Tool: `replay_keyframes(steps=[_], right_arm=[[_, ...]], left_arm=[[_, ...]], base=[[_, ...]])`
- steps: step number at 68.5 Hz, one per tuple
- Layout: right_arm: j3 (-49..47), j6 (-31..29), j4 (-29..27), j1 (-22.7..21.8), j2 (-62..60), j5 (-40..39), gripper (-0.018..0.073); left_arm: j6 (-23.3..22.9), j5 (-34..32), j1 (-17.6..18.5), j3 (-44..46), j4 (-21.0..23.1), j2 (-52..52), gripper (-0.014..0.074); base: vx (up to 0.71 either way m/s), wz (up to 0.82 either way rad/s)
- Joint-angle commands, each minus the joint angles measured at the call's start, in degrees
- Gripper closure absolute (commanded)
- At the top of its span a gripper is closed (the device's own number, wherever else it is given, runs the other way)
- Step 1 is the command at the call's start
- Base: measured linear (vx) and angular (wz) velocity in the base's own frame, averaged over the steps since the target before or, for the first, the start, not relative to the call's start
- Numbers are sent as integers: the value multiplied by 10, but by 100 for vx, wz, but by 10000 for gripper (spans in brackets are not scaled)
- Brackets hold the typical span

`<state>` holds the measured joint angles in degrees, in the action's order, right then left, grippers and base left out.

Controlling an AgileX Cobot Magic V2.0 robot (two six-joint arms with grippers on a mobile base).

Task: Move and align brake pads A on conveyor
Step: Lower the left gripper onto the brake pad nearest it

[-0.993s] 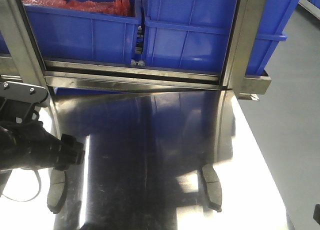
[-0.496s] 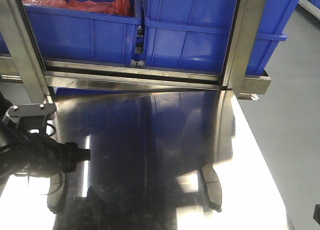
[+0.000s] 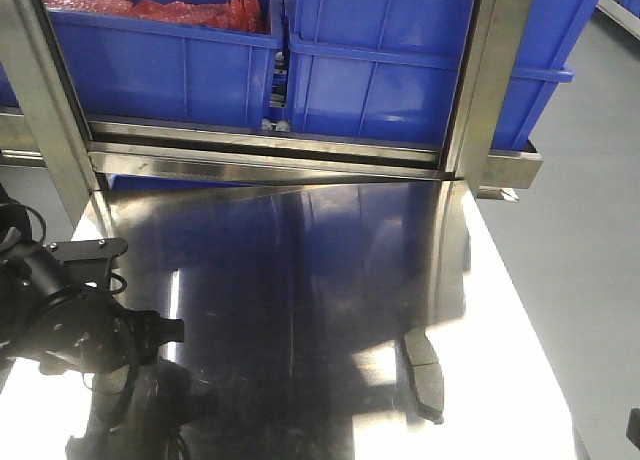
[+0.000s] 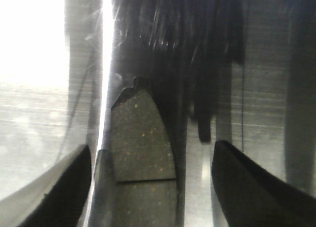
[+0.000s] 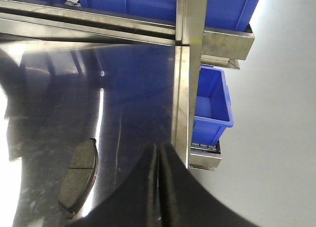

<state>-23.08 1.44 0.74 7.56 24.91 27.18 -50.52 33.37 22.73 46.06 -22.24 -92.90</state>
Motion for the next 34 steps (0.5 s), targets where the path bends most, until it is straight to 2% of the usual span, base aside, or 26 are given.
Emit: replay_keyframes(steps=[1,34], right_arm=[[-16,-6,3,-2,4,-38,569],[-16,-6,3,-2,4,-39,569]], left_arm=[[-2,-16,1,14,-3,5,128],[-2,-22,1,14,13,-22,128]], base=[[0,0],[0,0]])
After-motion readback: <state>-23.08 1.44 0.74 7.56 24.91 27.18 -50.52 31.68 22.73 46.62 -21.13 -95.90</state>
